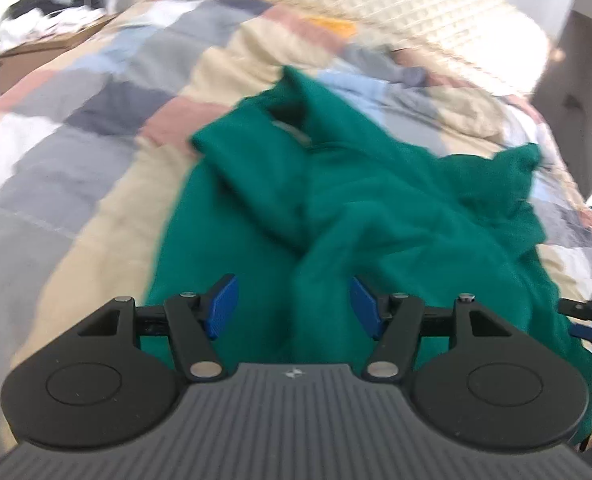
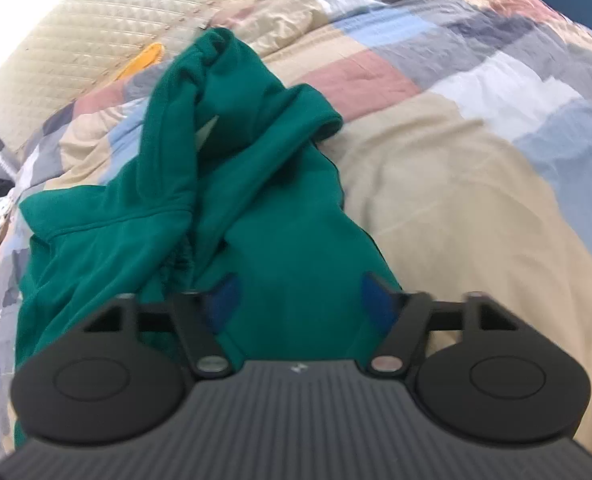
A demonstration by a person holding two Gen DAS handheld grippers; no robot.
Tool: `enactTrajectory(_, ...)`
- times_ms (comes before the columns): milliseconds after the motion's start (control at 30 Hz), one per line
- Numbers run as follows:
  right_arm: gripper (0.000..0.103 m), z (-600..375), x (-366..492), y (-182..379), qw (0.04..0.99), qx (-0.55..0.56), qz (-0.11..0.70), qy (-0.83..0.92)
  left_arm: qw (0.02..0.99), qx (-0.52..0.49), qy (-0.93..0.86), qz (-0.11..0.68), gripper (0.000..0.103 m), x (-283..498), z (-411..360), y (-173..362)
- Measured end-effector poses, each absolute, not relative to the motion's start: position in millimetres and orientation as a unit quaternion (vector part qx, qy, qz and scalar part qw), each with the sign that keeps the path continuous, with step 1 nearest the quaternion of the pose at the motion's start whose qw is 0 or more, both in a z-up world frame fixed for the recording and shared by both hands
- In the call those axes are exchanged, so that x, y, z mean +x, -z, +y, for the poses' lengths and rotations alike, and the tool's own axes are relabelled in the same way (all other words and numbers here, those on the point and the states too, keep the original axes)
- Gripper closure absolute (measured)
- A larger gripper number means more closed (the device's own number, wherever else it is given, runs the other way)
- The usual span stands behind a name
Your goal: Fold large clothes
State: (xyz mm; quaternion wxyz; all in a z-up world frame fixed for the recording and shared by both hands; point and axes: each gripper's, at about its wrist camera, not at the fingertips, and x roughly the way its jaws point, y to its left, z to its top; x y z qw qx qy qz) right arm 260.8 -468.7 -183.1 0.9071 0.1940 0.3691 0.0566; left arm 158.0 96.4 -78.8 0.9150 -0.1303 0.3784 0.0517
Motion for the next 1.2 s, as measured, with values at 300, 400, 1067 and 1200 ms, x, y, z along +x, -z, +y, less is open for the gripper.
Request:
enactTrajectory(300, 0.006, -483.2, 256.6, 182.6, 0.91, 0.216, 0.352, 0.024, 0.877, -0.192, -0.135, 0.42, 0.022, 146.3, 158.2, 84.6)
enactTrajectory(400, 0.004, -494.2, 259.6, 189.3, 0.898, 0.25, 0.361, 0.033, 0.866, -0.201, -0.149, 0.433, 0.022, 149.1, 167.4, 94.0)
enactTrajectory(1067, 0.0, -497.1, 261.8, 222.7, 0.772, 0.468, 0.408, -0.139, 0.806, -0.333, -0.153, 0.465, 0.022, 156.8, 200.2, 143.5)
enactTrajectory(1200, 0.0, -487.9, 261.4, 214.0, 0.763, 0.479, 0.383, -0.203, 0.808, -0.345, -0.136, 0.457, 0.021, 153.8, 195.8, 142.9)
